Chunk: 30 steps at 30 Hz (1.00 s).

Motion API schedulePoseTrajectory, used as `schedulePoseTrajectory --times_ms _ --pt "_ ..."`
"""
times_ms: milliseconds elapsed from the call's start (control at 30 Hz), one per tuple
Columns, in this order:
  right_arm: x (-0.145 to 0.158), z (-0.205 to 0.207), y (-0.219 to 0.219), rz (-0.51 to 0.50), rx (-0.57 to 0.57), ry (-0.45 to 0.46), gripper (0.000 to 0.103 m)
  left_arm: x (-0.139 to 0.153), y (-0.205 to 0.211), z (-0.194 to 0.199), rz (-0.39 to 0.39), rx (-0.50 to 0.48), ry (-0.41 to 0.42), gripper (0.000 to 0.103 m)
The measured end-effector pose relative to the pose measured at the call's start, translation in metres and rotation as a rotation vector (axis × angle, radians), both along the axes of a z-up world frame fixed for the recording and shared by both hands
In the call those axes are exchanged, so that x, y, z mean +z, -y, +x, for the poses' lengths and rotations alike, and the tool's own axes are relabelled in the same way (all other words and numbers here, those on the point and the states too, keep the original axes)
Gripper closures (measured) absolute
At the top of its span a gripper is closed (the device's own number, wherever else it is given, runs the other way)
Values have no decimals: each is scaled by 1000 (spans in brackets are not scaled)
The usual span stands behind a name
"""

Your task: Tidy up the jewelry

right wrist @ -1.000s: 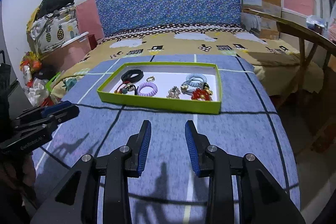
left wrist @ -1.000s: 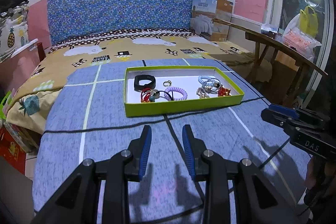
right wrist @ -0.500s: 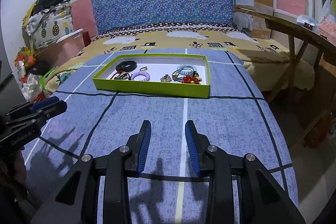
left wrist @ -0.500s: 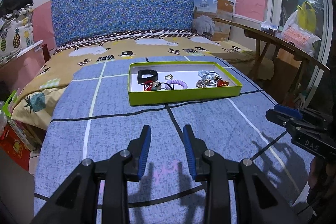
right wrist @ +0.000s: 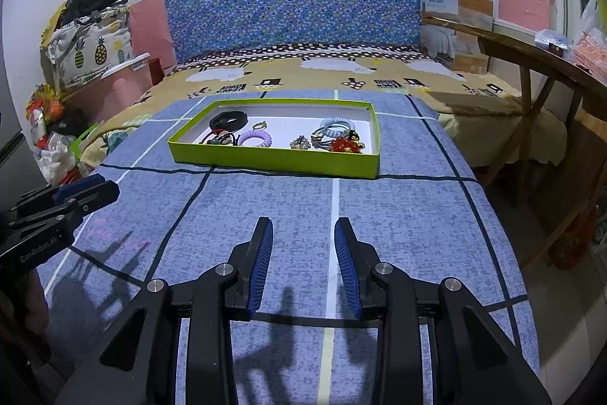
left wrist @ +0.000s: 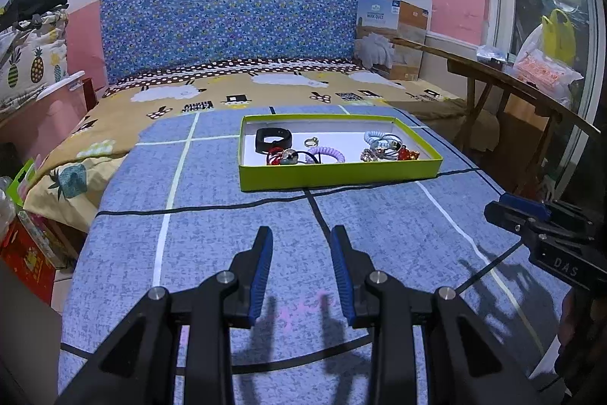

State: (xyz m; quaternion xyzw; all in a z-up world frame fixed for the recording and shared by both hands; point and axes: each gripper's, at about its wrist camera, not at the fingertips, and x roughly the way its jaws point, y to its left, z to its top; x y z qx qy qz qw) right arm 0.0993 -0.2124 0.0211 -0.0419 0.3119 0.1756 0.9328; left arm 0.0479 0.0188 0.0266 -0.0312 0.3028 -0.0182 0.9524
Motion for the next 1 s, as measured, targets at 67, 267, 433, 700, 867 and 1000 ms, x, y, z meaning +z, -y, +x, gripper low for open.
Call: schedulePoseTrajectory --times_ms 67,267,433,700,867,1000 --pt "0 1 0 0 2 0 68 0 0 0 1 -2 0 70" --pt "0 2 0 1 1 1 68 0 1 0 5 -3 5 70" --pt "0 3 0 1 2 1 68 0 2 0 8 -4 6 70" --pt "0 3 -1 0 3 4 68 0 2 -1 15 -3 10 70" --pt "-1 2 -1 2 2 1 68 0 2 -1 17 -1 12 70" --pt "-1 1 -2 1 4 1 68 0 2 0 17 -1 11 70"
